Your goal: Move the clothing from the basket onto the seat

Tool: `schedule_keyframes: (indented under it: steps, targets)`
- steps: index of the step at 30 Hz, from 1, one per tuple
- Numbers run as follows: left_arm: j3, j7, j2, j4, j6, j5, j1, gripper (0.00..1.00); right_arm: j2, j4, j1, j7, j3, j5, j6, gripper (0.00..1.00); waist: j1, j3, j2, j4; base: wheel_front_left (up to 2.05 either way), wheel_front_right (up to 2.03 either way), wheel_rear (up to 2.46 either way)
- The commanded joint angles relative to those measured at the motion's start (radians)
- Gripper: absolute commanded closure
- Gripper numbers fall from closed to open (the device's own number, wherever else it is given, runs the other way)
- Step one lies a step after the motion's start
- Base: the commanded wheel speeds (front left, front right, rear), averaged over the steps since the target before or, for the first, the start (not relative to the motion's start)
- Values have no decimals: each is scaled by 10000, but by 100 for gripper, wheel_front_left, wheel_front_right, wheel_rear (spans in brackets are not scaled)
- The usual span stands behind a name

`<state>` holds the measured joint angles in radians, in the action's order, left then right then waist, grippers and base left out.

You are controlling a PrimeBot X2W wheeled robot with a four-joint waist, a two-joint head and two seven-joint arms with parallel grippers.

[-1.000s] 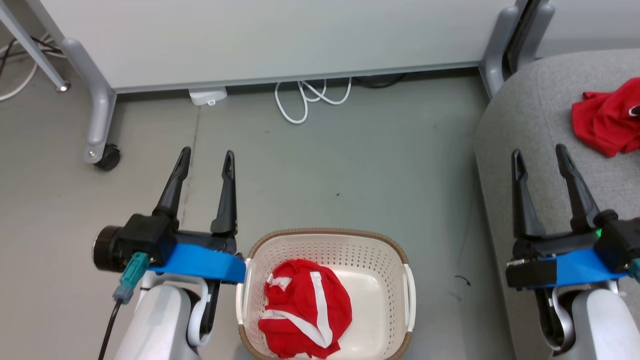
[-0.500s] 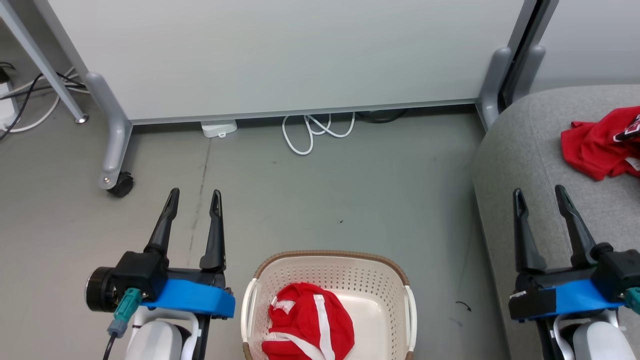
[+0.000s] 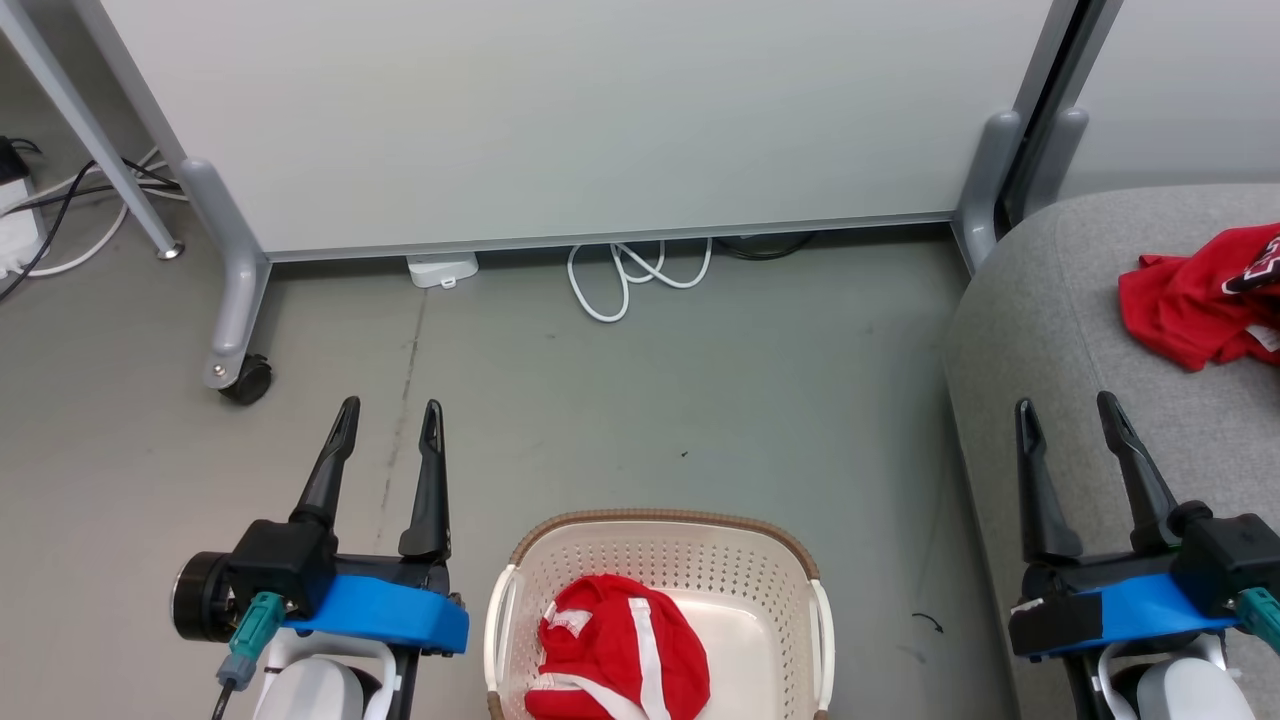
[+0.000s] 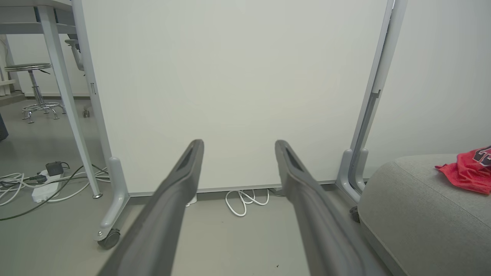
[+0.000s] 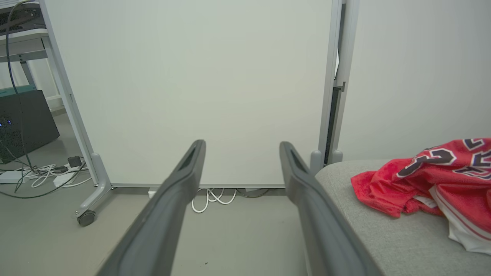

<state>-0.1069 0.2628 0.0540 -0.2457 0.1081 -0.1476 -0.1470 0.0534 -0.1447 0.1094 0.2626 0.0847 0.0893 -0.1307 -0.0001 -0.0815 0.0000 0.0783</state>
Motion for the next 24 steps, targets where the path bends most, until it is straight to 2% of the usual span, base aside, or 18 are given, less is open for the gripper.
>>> schedule_keyframes:
  steps: [1, 14, 20, 24]
  targets:
    - [67, 28, -16, -3, 42, 69, -12, 0, -32, -21, -100, 35, 0, -21, -1, 0, 1, -18, 0, 8, 0, 0, 0]
    - [-26, 28, -35, -101, 126, 155, -453, 0, -37, 19, 84, 35, -35, 67, -1, 0, 1, -190, 0, -8, 0, 0, 0]
    - [-557, 30, -36, -498, 182, 318, -1298, 0, -35, 112, 436, 36, -204, 0, -1, 0, 1, -544, 0, -135, 0, 0, 0]
    - [-1050, 28, 198, -1109, 229, 444, -2024, 0, -34, 213, 781, 34, -323, -75, -1, 0, 1, -968, 0, -292, 0, 0, 0]
